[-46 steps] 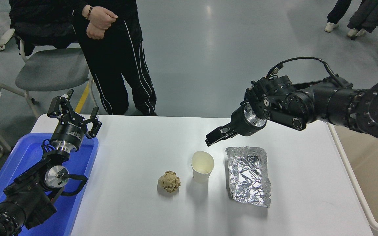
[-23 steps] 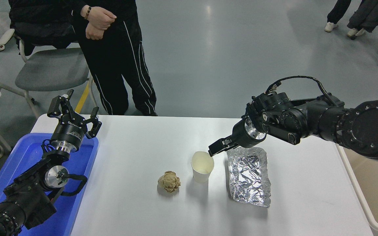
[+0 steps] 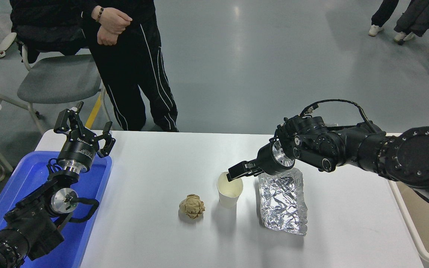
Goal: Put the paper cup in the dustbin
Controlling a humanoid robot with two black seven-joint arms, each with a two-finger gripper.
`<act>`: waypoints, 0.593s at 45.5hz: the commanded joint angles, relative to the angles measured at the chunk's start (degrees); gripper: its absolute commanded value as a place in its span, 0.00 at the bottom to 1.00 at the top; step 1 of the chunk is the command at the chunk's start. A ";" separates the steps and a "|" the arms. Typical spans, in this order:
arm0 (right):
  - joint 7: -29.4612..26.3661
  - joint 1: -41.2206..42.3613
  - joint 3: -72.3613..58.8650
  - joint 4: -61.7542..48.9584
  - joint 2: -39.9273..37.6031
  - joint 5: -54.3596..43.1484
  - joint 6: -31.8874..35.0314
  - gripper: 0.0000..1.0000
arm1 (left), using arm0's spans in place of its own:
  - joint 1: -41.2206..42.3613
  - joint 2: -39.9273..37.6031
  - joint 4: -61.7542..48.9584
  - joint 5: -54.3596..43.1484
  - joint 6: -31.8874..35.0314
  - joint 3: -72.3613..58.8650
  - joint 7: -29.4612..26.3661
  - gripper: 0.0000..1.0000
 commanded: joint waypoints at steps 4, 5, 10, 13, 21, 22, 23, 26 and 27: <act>0.00 -4.21 0.86 -2.08 0.01 -0.63 -1.19 0.99 | 0.00 0.00 0.00 0.00 0.00 0.00 0.00 1.00; 0.00 -4.47 0.68 -2.08 0.01 -0.72 -1.37 0.99 | 0.00 0.00 0.00 0.00 0.00 0.00 0.00 1.00; 0.08 -5.09 0.51 -2.08 0.01 -0.72 -1.54 0.99 | 0.00 0.00 0.00 0.00 0.00 0.00 0.00 1.00; 0.00 -5.27 0.42 -2.08 0.01 -0.72 -1.89 0.99 | 0.00 0.00 0.00 0.00 0.00 0.00 0.00 1.00; 0.08 -5.27 0.16 -2.08 0.01 -0.90 -2.77 0.92 | 0.00 0.00 0.00 0.00 0.00 0.00 0.00 1.00; 0.08 -5.18 0.15 -2.08 0.01 -0.90 -2.86 0.90 | 0.00 0.00 0.00 0.00 0.00 0.00 0.00 1.00; 0.08 -5.18 0.07 -2.08 0.01 -0.99 -2.95 0.87 | 0.00 0.00 0.00 0.00 0.00 0.00 0.00 1.00; 0.17 -5.18 0.15 -2.08 0.01 -1.51 -2.95 0.82 | 0.00 0.00 0.00 0.00 0.00 0.00 0.00 1.00; 0.17 -5.27 0.15 -2.16 0.01 -1.77 -3.04 0.81 | 0.00 0.00 0.00 0.00 0.00 0.00 0.00 1.00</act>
